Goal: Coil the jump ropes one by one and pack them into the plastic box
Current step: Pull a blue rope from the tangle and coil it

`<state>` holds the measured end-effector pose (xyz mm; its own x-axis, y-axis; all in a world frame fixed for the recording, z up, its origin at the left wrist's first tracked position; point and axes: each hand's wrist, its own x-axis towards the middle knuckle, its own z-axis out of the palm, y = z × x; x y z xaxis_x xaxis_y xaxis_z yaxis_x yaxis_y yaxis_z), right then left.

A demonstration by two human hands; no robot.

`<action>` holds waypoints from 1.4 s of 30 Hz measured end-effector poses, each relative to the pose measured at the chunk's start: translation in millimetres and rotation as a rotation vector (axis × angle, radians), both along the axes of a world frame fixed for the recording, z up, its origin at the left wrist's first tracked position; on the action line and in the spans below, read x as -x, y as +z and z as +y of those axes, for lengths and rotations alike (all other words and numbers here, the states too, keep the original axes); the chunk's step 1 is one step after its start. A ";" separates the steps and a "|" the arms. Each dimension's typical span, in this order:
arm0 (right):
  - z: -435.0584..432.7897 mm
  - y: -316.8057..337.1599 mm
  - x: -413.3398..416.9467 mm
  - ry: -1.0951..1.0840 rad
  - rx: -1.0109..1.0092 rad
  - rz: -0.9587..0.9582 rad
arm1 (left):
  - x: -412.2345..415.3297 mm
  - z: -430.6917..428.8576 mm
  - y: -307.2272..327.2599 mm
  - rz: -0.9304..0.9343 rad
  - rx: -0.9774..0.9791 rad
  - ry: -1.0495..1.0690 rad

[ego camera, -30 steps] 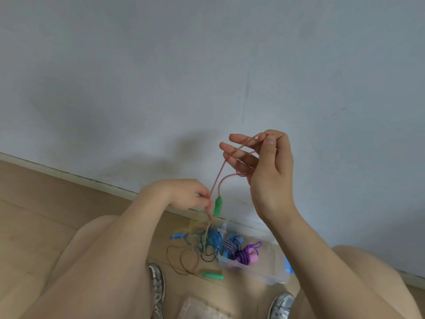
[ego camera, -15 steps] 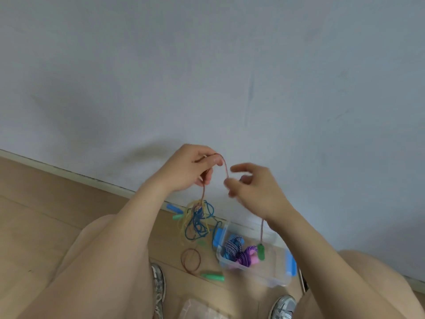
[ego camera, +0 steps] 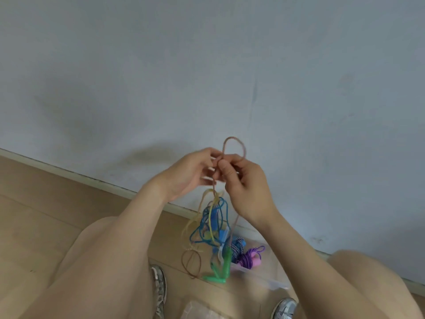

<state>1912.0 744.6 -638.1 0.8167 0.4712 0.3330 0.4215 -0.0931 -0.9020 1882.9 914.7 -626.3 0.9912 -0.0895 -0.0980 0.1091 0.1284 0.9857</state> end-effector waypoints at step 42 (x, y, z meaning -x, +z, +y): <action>-56.6 27.2 7.8 0.324 1.391 0.433 | -0.3 22.1 -34.1 0.076 -1.298 0.323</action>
